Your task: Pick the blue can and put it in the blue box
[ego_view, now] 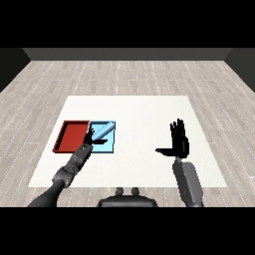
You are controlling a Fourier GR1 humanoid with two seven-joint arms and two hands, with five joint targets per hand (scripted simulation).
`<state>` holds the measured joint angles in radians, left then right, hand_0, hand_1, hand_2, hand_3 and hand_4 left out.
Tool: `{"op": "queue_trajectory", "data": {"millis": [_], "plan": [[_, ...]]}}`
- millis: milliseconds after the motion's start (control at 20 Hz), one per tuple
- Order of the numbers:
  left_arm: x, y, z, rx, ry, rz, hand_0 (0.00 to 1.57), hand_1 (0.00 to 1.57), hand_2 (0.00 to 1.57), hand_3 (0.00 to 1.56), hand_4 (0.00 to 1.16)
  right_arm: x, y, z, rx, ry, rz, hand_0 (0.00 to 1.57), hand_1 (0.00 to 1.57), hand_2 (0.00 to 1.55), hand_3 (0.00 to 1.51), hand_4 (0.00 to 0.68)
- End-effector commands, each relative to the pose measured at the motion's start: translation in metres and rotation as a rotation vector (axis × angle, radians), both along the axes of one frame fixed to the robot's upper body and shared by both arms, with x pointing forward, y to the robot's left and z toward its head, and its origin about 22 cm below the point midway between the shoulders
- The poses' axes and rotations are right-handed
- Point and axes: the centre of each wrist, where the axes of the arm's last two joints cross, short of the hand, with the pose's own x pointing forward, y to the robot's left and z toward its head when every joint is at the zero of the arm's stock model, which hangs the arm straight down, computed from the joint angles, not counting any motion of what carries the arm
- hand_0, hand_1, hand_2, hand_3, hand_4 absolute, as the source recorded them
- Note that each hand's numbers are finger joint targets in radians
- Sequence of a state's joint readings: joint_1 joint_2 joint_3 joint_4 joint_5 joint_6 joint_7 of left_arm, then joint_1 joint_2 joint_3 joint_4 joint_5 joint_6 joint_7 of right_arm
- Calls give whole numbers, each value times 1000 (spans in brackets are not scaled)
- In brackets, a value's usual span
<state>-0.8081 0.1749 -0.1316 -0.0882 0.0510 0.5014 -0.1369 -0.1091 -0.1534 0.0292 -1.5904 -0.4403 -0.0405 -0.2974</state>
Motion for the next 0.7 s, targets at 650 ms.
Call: {"op": "queue_trajectory", "data": {"millis": [650], "plan": [[-24, -15, 26, -300, -886, -287, 0, 0, 0, 0, 0, -11, -22, -2, -69, 44, 7, 0, 0, 0, 0, 0]]}}
